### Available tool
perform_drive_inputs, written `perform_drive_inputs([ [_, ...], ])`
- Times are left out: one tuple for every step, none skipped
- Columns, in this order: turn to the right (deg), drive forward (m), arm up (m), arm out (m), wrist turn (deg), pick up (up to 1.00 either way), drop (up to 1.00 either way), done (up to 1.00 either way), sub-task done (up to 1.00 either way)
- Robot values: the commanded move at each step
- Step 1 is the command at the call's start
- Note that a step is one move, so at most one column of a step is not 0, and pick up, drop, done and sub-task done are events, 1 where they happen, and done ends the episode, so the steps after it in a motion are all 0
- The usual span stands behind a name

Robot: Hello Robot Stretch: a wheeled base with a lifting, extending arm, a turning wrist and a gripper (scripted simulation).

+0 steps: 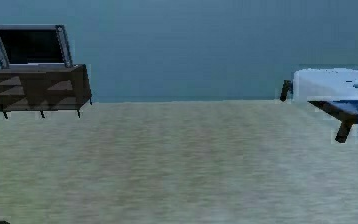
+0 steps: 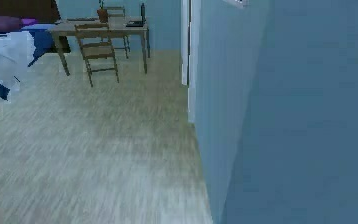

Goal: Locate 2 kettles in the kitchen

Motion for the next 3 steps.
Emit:
perform_drive_inputs([
  [45.0,0.0,0.0,0.0,0.0,0.0,0.0,0.0,0.0],
  [9.0,0.0,0.0,0.0,0.0,0.0,0.0,0.0,0.0],
  [0.0,0.4,0.0,0.0,0.0,0.0,0.0,0.0,0.0],
])
